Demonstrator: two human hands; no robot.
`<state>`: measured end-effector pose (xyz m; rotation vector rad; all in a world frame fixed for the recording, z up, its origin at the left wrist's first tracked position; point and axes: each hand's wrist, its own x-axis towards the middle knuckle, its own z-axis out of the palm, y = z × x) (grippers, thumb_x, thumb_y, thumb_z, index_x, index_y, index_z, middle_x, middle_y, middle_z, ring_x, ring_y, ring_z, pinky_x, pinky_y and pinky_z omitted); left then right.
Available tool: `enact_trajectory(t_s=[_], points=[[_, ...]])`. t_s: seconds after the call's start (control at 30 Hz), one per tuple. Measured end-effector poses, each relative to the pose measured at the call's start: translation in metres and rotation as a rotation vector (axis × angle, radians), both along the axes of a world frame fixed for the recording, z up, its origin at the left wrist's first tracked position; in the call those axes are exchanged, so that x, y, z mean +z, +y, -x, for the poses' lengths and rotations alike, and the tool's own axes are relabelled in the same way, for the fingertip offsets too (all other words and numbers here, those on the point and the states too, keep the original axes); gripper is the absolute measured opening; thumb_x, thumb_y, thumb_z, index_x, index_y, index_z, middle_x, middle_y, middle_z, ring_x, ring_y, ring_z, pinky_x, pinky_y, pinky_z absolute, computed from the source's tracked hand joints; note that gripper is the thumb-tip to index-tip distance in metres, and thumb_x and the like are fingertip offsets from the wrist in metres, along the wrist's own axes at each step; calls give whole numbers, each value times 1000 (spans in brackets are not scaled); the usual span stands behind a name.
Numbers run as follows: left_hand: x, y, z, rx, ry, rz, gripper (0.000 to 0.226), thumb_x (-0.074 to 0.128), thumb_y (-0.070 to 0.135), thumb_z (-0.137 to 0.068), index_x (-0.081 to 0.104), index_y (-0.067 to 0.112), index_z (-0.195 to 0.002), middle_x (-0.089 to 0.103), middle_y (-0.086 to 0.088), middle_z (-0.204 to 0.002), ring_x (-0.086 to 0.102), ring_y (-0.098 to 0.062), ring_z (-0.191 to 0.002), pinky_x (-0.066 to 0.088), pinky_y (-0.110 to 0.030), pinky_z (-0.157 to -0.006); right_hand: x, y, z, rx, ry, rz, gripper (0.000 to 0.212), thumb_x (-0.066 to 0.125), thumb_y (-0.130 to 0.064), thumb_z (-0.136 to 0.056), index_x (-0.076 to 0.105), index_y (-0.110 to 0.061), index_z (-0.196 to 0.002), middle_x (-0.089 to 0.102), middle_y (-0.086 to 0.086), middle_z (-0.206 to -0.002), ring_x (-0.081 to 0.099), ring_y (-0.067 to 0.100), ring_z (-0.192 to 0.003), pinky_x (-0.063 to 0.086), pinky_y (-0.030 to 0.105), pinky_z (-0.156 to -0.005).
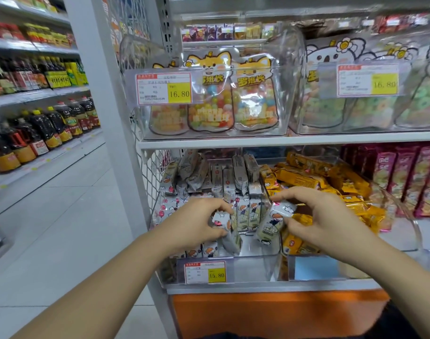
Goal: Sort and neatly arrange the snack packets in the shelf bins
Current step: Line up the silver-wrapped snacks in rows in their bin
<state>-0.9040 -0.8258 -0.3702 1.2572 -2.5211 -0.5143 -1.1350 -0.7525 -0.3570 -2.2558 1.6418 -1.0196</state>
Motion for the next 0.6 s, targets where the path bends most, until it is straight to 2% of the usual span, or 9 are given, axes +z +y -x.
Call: enact_trajectory(t_s=[0.03, 0.1, 0.17, 0.2, 0.27, 0.33, 0.43, 0.5, 0.6], points=[[0, 0, 0, -25, -20, -26, 37, 69, 28, -83, 57, 33, -118, 54, 14, -126, 58, -8, -103, 45, -22, -89, 2, -1, -3, 13, 12, -23, 46, 67, -8, -80, 57, -44, -108, 55, -31, -105, 53, -14, -97, 43, 6, -85], [-2, 1, 2, -88, -55, -59, 37, 69, 23, -85, 58, 33, -119, 52, 21, -115, 52, 7, -90, 40, -10, -80, 3, -2, -11, 47, 51, -74, 45, 65, -7, -82, 59, -40, -112, 57, -27, -108, 55, -12, -93, 46, 12, -84], [-7, 2, 5, -148, -89, -59, 37, 67, 18, -86, 58, 32, -119, 53, 18, -116, 47, 15, -81, 35, -3, -72, 2, -5, -18, 81, 78, -125, 43, 62, -5, -84, 59, -35, -115, 54, -26, -106, 55, -14, -76, 43, 6, -71], [-10, 3, 7, -178, -102, -50, 37, 65, 16, -86, 58, 32, -118, 52, 14, -118, 44, 17, -79, 32, -3, -69, -1, -7, -21, 90, 80, -146, 43, 60, -5, -84, 58, -33, -116, 53, -24, -107, 55, -11, -74, 41, 4, -68], [-18, 5, 8, -210, -107, -44, 36, 62, 14, -85, 57, 35, -114, 47, 10, -119, 40, 15, -78, 28, -6, -66, -7, -10, -25, 96, 80, -175, 44, 59, -4, -84, 58, -31, -118, 54, -22, -111, 54, -7, -89, 39, 2, -74], [-25, 8, 8, -221, -104, -37, 30, 63, 20, -84, 56, 35, -110, 44, 10, -115, 40, 8, -80, 31, -12, -68, -14, -13, -29, 103, 69, -215, 44, 59, -2, -83, 60, -29, -117, 54, -20, -112, 52, -3, -100, 43, 5, -80], [-31, 11, 11, -204, -147, 17, 24, 64, 32, -85, 54, 33, -107, 41, 12, -103, 37, -5, -92, 33, -25, -79, -22, -15, -36, 129, 98, -274, 44, 58, -2, -81, 60, -26, -117, 56, -17, -111, 55, 3, -101, 46, 16, -86], [-31, 10, 11, -159, -100, 23, 27, 64, 30, -86, 49, 32, -109, 41, 14, -98, 39, -7, -91, 35, -26, -78, -25, -18, -37, 135, 96, -297, 44, 57, -2, -81, 58, -27, -117, 57, -16, -114, 55, 3, -105, 45, 16, -88], [-27, 4, 9, -79, -29, -39, 41, 69, 34, -82, 45, 33, -116, 48, 14, -101, 45, -4, -87, 41, -25, -78, -30, -25, -39, 127, 43, -362, 45, 59, -4, -84, 51, -25, -123, 56, -10, -118, 53, 3, -107, 44, 11, -84]])
